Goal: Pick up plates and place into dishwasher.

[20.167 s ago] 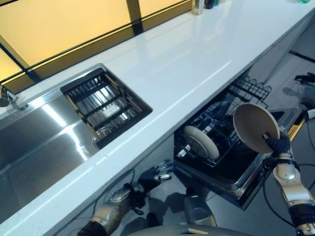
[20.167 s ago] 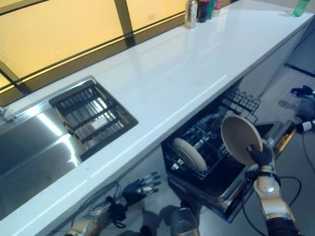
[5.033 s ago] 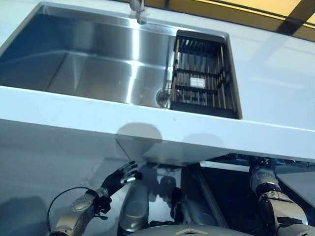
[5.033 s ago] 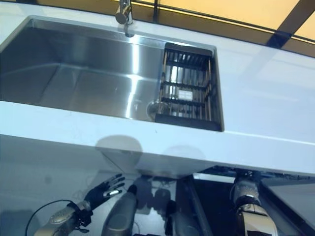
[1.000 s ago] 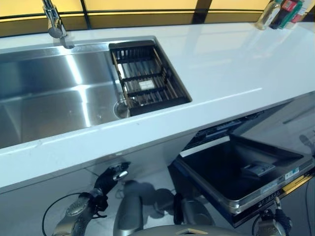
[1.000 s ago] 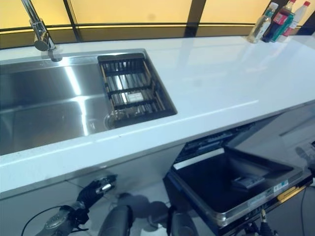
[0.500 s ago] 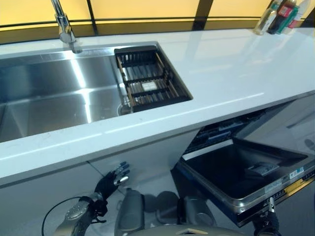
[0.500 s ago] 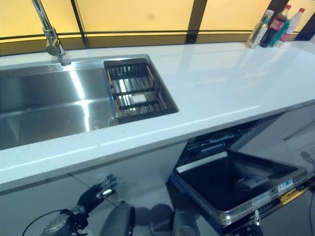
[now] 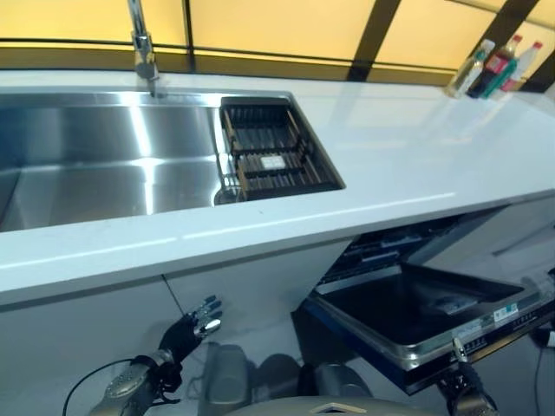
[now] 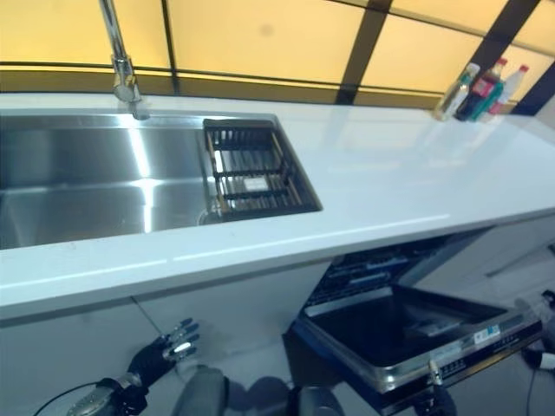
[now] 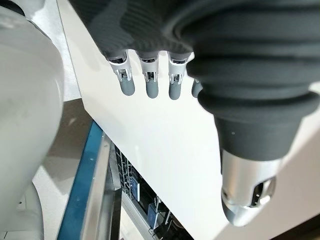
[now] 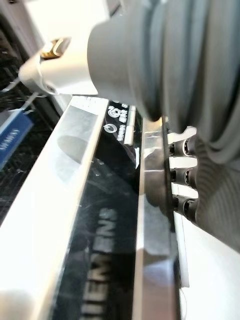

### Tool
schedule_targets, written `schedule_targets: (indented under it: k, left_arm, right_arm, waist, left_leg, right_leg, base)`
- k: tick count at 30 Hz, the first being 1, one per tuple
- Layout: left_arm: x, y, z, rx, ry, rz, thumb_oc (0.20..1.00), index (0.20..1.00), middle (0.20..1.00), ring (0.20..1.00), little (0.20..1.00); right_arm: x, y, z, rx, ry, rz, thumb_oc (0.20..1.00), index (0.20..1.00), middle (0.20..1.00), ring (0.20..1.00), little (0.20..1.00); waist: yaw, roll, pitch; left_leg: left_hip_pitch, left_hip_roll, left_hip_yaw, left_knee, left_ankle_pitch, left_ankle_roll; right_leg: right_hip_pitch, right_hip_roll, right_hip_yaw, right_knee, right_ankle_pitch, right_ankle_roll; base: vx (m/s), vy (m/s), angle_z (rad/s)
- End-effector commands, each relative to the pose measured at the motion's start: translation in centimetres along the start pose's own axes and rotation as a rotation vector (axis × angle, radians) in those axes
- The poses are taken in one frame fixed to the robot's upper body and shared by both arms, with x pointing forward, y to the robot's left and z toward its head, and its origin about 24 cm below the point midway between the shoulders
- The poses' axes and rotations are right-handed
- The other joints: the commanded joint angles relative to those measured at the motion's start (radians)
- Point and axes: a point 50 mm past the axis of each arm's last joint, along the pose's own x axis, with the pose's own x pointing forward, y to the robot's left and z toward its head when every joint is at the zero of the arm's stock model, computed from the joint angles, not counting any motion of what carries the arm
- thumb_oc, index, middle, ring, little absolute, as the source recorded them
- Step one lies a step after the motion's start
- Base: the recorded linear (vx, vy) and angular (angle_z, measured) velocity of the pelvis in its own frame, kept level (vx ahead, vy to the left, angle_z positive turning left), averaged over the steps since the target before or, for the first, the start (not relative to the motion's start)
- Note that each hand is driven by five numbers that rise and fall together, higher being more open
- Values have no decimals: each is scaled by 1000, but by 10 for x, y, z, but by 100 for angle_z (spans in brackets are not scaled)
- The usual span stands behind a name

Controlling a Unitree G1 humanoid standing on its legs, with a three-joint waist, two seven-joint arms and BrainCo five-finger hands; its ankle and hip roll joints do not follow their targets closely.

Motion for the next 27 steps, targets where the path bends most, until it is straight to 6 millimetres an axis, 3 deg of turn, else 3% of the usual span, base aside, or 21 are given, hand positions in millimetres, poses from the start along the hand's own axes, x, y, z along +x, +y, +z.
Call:
schedule_targets:
  k: [1, 13, 27]
  left_arm:
    - [2, -8, 33, 92, -91, -54, 1000, 1000, 1000, 1000, 1000]
    - [-1, -1, 31, 108, -81, -47, 1000, 1000, 1000, 1000, 1000]
    - [1, -7, 12, 60, -100, -56, 1000, 1000, 1000, 1000, 1000]
  right_arm:
    - [1, 110, 95, 22, -259, 323, 1000, 1000, 1000, 1000, 1000]
    - [-8, 142, 135, 134, -248, 330, 1000, 1000, 1000, 1000, 1000]
    - [-18, 142, 163, 96, -334, 299, 1000, 1000, 1000, 1000, 1000]
  waist:
    - [35, 0, -10]
    - [81, -23, -40]
    - [65, -19, -106]
  left_leg:
    - [63, -34, 70, -116, -18, 107]
    - [100, -51, 41, -194, 14, 101]
    - [165, -63, 40, -325, 68, 82]
  right_leg:
    - [-43, 32, -4, -44, 157, 34]
    - [5, 42, -16, -108, 173, 27]
    - [47, 22, -21, -180, 185, 18]
  base:
    - [15, -41, -1]
    - [28, 0, 11]
    - [4, 44, -2]
